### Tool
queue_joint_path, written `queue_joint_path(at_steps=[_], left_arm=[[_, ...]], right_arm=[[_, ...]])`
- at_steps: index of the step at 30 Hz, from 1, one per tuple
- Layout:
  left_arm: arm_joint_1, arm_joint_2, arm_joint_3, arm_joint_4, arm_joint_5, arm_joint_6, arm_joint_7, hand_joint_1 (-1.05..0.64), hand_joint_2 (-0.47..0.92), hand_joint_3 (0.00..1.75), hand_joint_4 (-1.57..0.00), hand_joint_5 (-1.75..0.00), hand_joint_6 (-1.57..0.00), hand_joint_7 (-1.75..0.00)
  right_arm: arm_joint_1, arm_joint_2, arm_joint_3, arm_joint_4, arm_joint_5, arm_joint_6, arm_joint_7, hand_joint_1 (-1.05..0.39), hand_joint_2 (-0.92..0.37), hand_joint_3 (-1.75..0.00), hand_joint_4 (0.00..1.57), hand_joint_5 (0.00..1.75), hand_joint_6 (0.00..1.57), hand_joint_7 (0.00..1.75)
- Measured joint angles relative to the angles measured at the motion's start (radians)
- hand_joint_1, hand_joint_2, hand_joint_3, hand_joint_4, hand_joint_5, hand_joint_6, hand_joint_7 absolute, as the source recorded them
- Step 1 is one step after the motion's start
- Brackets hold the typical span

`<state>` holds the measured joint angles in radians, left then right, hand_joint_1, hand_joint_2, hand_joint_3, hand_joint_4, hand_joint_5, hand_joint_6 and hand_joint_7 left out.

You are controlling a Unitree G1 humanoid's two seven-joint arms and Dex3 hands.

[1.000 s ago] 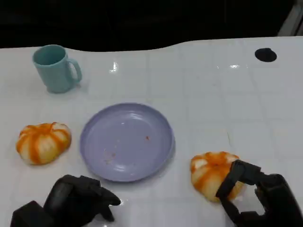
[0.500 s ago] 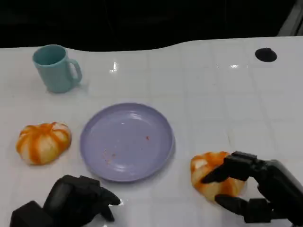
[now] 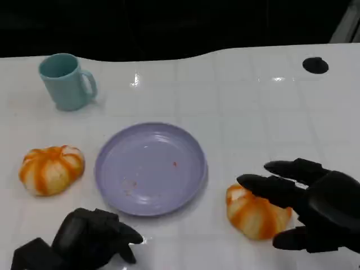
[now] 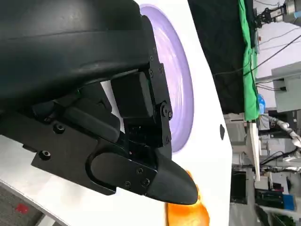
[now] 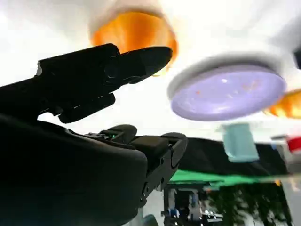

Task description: Grasp the bread from the table and place it into the plate.

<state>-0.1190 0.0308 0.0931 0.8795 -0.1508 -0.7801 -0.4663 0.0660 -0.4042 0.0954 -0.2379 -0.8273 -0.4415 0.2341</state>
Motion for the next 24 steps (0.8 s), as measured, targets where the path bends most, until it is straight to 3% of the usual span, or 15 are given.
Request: queue_joint_path(at_steps=[4, 11, 24], left_arm=[[-0.001, 0.0, -0.001, 0.0, 0.012, 0.0, 0.009, -1.05, 0.92, 0.11, -1.3, -1.03, -1.51, -0.35], [-0.001, 0.0, -0.004, -0.002, 0.016, -0.003, 0.017, -1.05, 0.92, 0.12, -1.29, -1.03, -1.51, -0.35], [0.001, -0.001, -0.006, -0.005, 0.017, -0.01, 0.018, -1.05, 0.92, 0.12, -1.3, -1.04, -1.51, -0.35]], right_arm=[[-0.013, -0.016, 0.041, -0.019, -0.065, 0.074, 0.031, -0.65, -0.9, -0.01, 0.11, 0.08, 0.19, 0.0], [-0.064, -0.035, 0.126, 0.05, -0.143, 0.12, 0.021, -0.67, -0.9, 0.0, 0.13, 0.08, 0.2, 0.01], [-0.185, -0.033, 0.277, 0.295, -0.209, 0.157, -0.139, -0.61, -0.92, -0.01, 0.16, 0.06, 0.23, 0.01]])
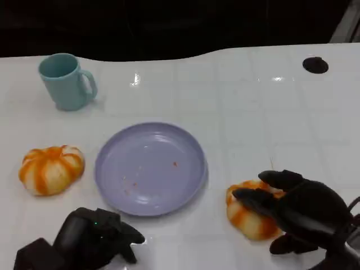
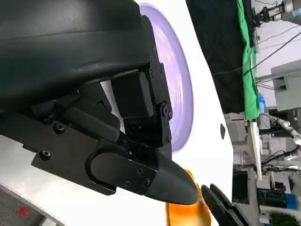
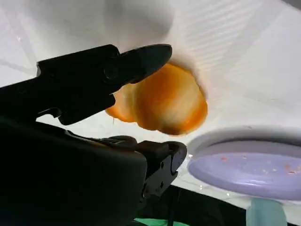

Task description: Grasp the bread from the table and place it into the plate.

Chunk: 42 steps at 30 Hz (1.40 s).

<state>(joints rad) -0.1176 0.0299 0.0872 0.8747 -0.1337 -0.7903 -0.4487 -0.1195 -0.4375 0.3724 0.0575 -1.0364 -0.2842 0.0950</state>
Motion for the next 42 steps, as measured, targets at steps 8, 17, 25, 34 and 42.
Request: queue_joint_path(at_steps=[8, 17, 25, 34, 42], left_arm=[[0.004, 0.0, -0.003, -0.006, 0.001, 0.0, 0.01, -1.05, 0.92, 0.12, -1.3, -1.04, -1.51, -0.35], [0.009, -0.001, -0.008, -0.016, 0.0, 0.0, 0.01, -1.05, 0.92, 0.12, -1.29, -1.04, -1.51, -0.35], [0.011, -0.001, -0.01, -0.021, 0.001, 0.0, 0.011, -1.05, 0.92, 0.13, -1.29, -1.04, -1.51, -0.35], [0.014, -0.002, -0.01, -0.022, 0.007, 0.0, 0.011, -1.05, 0.92, 0.12, -1.29, -1.04, -1.51, -0.36], [0.013, -0.006, -0.01, -0.02, 0.007, 0.0, 0.011, -1.05, 0.92, 0.12, -1.29, -1.03, -1.51, -0.35]], right_arm=[[-0.082, 0.025, 0.062, 0.143, -0.001, 0.045, -0.063, -0.29, -0.92, -0.33, 0.75, 0.94, 0.9, 0.2], [-0.153, 0.062, 0.087, 0.337, 0.051, -0.02, -0.347, -0.33, -0.91, -0.59, 0.71, 1.75, 0.52, 1.58], [-0.167, 0.064, 0.102, 0.442, 0.073, -0.089, -0.526, -0.31, -0.84, -0.62, 0.75, 1.75, 0.5, 1.75], [-0.19, 0.079, 0.102, 0.454, 0.124, -0.131, -0.603, -0.25, -0.71, -0.79, 0.81, 1.75, 0.59, 1.75], [-0.281, 0.154, 0.094, 0.435, 0.187, -0.162, -0.596, -0.14, -0.43, -1.07, 0.92, 1.75, 0.67, 1.74]])
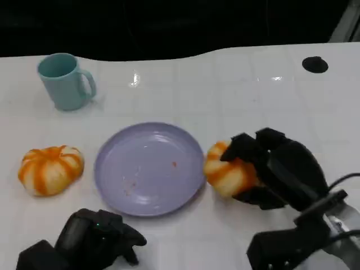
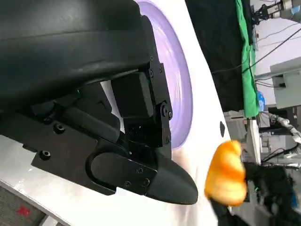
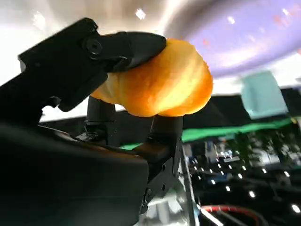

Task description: Grasp the bread from the table and place it into the plate.

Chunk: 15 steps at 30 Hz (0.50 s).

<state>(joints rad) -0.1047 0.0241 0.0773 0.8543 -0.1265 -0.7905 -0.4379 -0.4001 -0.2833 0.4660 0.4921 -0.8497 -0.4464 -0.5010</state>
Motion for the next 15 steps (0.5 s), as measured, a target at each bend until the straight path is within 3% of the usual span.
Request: queue_joint_path(at_steps=[4, 5, 6, 7, 8, 9, 10, 12, 15], left_arm=[[-0.001, 0.0, 0.0, 0.002, 0.0, 0.0, 0.0, -1.05, 0.92, 0.12, -1.29, -1.03, -1.51, -0.35], [-0.001, -0.001, 0.0, 0.002, 0.0, -0.001, 0.0, -1.05, 0.92, 0.11, -1.29, -1.03, -1.51, -0.35], [-0.001, -0.001, 0.0, 0.003, -0.001, -0.001, 0.0, -1.05, 0.92, 0.11, -1.29, -1.03, -1.51, -0.35], [-0.001, -0.001, 0.001, 0.003, -0.001, -0.001, 0.0, -1.05, 0.92, 0.11, -1.29, -1.03, -1.51, -0.36], [-0.002, -0.001, 0.001, 0.003, -0.001, -0.001, 0.0, -1.05, 0.92, 0.11, -1.29, -1.03, -1.51, -0.36], [-0.002, -0.001, 0.001, 0.004, -0.001, -0.002, 0.0, -1.05, 0.92, 0.11, -1.29, -1.03, -1.51, -0.36], [-0.002, -0.001, 0.001, 0.004, -0.002, -0.002, 0.0, -1.05, 0.92, 0.11, -1.29, -1.03, -1.51, -0.36], [-0.002, -0.002, 0.002, 0.007, -0.008, -0.003, -0.001, -1.05, 0.92, 0.11, -1.29, -1.03, -1.5, -0.35], [-0.002, -0.002, 0.002, 0.014, -0.012, -0.012, -0.002, -1.05, 0.92, 0.11, -1.29, -1.03, -1.5, -0.35]], right_arm=[[-0.051, 0.057, 0.009, 0.015, 0.018, -0.003, 0.027, -0.12, -0.37, -1.11, 0.93, 1.75, 0.69, 1.74], [-0.067, 0.07, 0.016, 0.029, 0.017, -0.002, 0.028, -0.12, -0.4, -1.01, 0.94, 1.75, 0.76, 1.41], [-0.081, 0.082, 0.021, 0.041, 0.016, 0.0, 0.029, -0.1, -0.43, -0.93, 0.95, 1.75, 0.97, 0.99], [-0.096, 0.095, 0.026, 0.057, 0.016, 0.001, 0.029, -0.09, -0.43, -0.91, 0.95, 1.75, 1.05, 0.87], [-0.111, 0.108, 0.031, 0.076, 0.015, 0.002, 0.029, -0.08, -0.41, -0.92, 0.96, 1.75, 1.03, 1.04], [-0.125, 0.12, 0.037, 0.094, 0.014, 0.003, 0.027, -0.08, -0.4, -0.96, 0.96, 1.75, 0.94, 1.32], [-0.143, 0.135, 0.044, 0.121, 0.014, -0.001, 0.024, -0.08, -0.39, -1.0, 0.96, 1.75, 0.89, 1.44], [-0.18, 0.164, 0.062, 0.179, 0.014, -0.011, 0.012, -0.09, -0.36, -1.15, 0.96, 1.75, 0.8, 1.64], [-0.23, 0.209, 0.077, 0.264, 0.013, -0.023, -0.021, -0.11, -0.34, -1.22, 0.94, 1.75, 0.75, 1.69]])
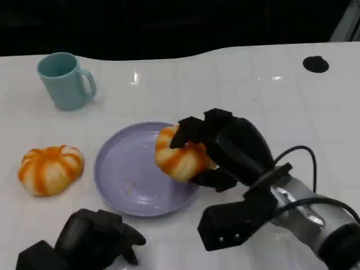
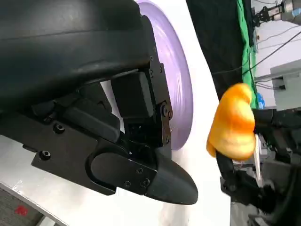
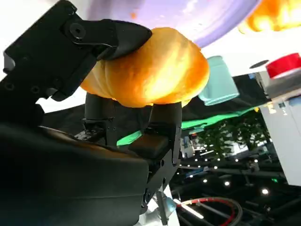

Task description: Grasp the bread from the table and place it into the plate.

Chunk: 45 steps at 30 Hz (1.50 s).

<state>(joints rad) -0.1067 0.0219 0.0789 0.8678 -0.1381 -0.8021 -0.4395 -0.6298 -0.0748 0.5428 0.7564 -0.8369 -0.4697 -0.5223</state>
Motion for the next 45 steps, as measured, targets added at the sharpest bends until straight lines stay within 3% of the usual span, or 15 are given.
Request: queue_joint_path(at_steps=[5, 8, 9, 10, 12, 14, 16, 22, 31, 35, 38, 42, 45], left_arm=[[0.005, 0.0, -0.002, 0.0, 0.001, -0.007, 0.0, -1.05, 0.92, 0.11, -1.3, -1.03, -1.51, -0.36], [0.006, 0.0, -0.002, -0.002, 0.001, -0.008, 0.001, -1.05, 0.92, 0.12, -1.3, -1.03, -1.51, -0.36], [0.007, 0.0, -0.002, -0.002, 0.001, -0.008, 0.001, -1.05, 0.92, 0.12, -1.3, -1.03, -1.51, -0.36], [0.007, 0.0, -0.002, -0.002, 0.001, -0.008, 0.001, -1.05, 0.92, 0.12, -1.3, -1.03, -1.51, -0.36], [0.007, 0.0, -0.002, -0.002, 0.001, -0.008, 0.001, -1.05, 0.92, 0.11, -1.3, -1.03, -1.51, -0.36], [0.007, 0.0, -0.002, -0.002, 0.001, -0.008, 0.001, -1.05, 0.92, 0.11, -1.3, -1.03, -1.51, -0.36], [0.006, -0.001, -0.002, -0.002, 0.001, -0.008, 0.001, -1.05, 0.92, 0.12, -1.29, -1.02, -1.5, -0.35], [0.003, -0.004, -0.004, -0.002, 0.004, -0.008, 0.002, -1.05, 0.92, 0.12, -1.29, -1.02, -1.51, -0.36], [0.005, -0.015, -0.021, -0.014, 0.016, -0.006, 0.018, -1.05, 0.92, 0.13, -1.28, -1.01, -1.49, -0.35], [0.01, -0.02, -0.022, -0.011, 0.015, -0.019, 0.018, -1.05, 0.92, 0.13, -1.28, -1.01, -1.49, -0.35], [0.009, -0.022, -0.021, 0.008, 0.012, -0.035, 0.018, -1.05, 0.92, 0.11, -1.3, -1.02, -1.51, -0.35], [0.002, -0.022, -0.02, 0.017, -0.001, -0.028, 0.017, -1.05, 0.92, 0.1, -1.31, -1.01, -1.51, -0.35], [-0.007, -0.02, -0.02, 0.026, -0.002, -0.027, 0.014, -1.05, 0.92, 0.1, -1.31, -1.01, -1.5, -0.35]], right_arm=[[-0.069, 0.054, 0.025, 0.138, -0.003, -0.019, -0.049, -0.11, -0.39, -1.19, 0.93, 1.75, 0.78, 1.64], [-0.103, 0.075, 0.029, 0.209, 0.003, -0.035, -0.062, -0.14, -0.46, -1.07, 0.89, 1.63, 0.85, 1.26], [-0.109, 0.079, 0.031, 0.222, 0.004, -0.035, -0.061, -0.16, -0.5, -0.9, 0.91, 1.42, 0.89, 1.0], [-0.115, 0.083, 0.033, 0.235, 0.005, -0.035, -0.059, -0.19, -0.6, -0.66, 0.84, 1.1, 0.88, 0.61], [-0.126, 0.091, 0.037, 0.254, 0.006, -0.025, -0.035, -0.26, -0.77, -0.34, 0.6, 0.52, 0.73, 0.18], [-0.138, 0.092, 0.05, 0.261, 0.006, -0.002, 0.032, -0.34, -0.87, -0.16, 0.39, 0.26, 0.54, 0.05], [-0.148, 0.086, 0.067, 0.256, 0.004, 0.025, 0.113, -0.43, -0.91, -0.08, 0.26, 0.15, 0.42, 0.01], [-0.145, 0.05, 0.099, 0.17, 0.002, 0.073, 0.261, -0.63, -0.92, -0.16, 0.14, 0.11, 0.27, 0.0], [-0.049, -0.01, 0.085, -0.044, 0.058, 0.094, 0.396, -0.69, -0.92, -0.17, 0.12, 0.13, 0.25, 0.0], [0.012, -0.046, 0.056, -0.153, 0.084, 0.092, 0.426, -0.67, -0.92, -0.18, 0.17, 0.16, 0.27, 0.01], [0.069, -0.072, 0.025, -0.204, 0.126, 0.043, 0.426, -0.64, -0.92, -0.17, 0.25, 0.22, 0.33, 0.04], [0.15, -0.097, -0.046, -0.266, 0.257, -0.03, 0.45, -0.58, -0.92, -0.13, 0.37, 0.32, 0.45, 0.09], [0.204, -0.105, -0.1, -0.308, 0.37, -0.089, 0.484, -0.55, -0.92, -0.13, 0.35, 0.55, 0.53, 0.14]])
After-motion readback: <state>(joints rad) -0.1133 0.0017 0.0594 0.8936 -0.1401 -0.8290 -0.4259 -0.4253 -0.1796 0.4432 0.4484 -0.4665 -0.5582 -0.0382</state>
